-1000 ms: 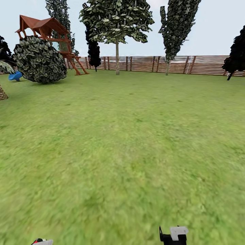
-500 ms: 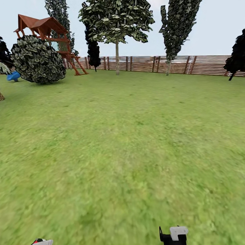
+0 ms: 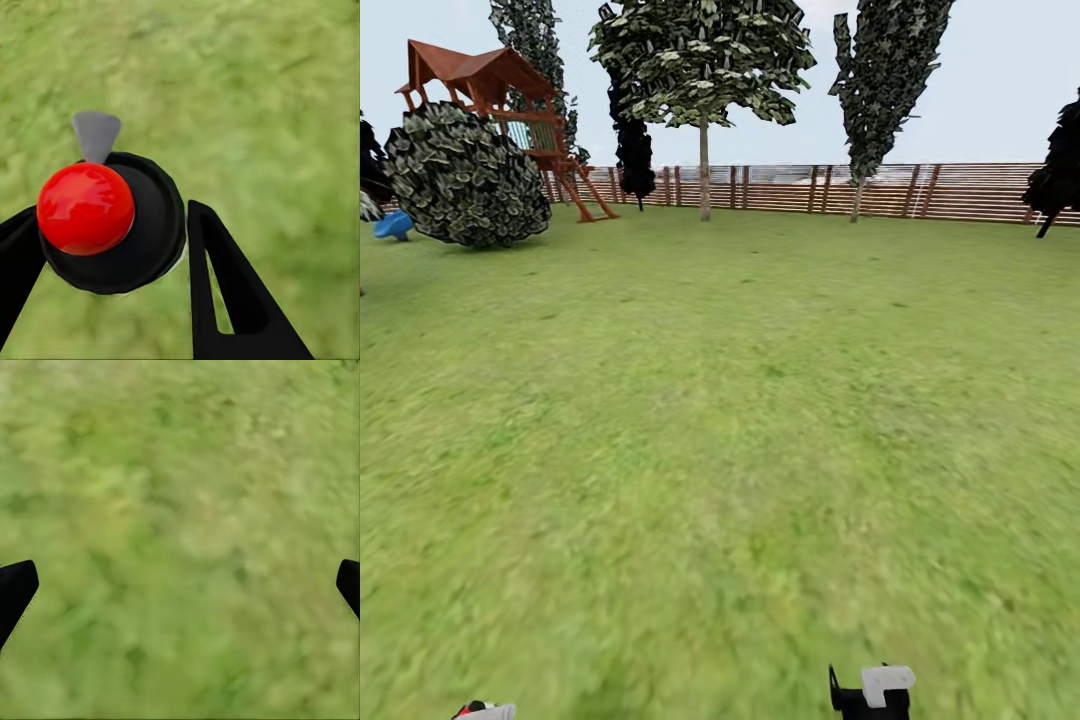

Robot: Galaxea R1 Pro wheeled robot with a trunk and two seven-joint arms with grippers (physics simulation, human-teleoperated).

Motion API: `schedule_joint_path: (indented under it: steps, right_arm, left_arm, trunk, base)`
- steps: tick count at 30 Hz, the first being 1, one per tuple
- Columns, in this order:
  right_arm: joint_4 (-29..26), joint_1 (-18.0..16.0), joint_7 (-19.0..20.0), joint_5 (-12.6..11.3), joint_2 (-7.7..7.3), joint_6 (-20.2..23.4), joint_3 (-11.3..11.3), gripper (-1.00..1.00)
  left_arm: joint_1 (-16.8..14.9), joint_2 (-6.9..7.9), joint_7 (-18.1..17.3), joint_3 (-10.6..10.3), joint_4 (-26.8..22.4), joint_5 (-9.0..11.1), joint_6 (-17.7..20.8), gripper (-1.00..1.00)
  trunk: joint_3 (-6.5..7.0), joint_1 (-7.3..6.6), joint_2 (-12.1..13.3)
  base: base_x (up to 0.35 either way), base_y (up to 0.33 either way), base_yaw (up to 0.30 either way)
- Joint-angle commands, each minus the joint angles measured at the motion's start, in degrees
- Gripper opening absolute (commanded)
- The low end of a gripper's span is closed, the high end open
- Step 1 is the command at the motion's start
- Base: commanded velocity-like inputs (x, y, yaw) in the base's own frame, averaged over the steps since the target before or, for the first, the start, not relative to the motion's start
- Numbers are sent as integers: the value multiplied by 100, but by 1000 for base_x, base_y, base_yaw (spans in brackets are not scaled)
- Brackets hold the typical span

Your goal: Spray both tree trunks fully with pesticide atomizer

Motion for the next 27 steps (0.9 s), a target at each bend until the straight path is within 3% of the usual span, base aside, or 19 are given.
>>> schedule_joint_path:
  steps: [1, 27]
  right_arm:
    - [3, -3, -58, 24, 1, -1, 46, 100]
    - [8, -3, -67, 18, 19, 8, 46, 100]
  left_arm:
    - [-3, 1, -9, 33, 3, -2, -12, -100]
    - [-3, 2, -8, 33, 3, -2, -6, -100]
  trunk:
    - [-5, 3, -2]
    - [-5, 3, -2]
  base:
    - [340, 0, 0]
    - [340, 0, 0]
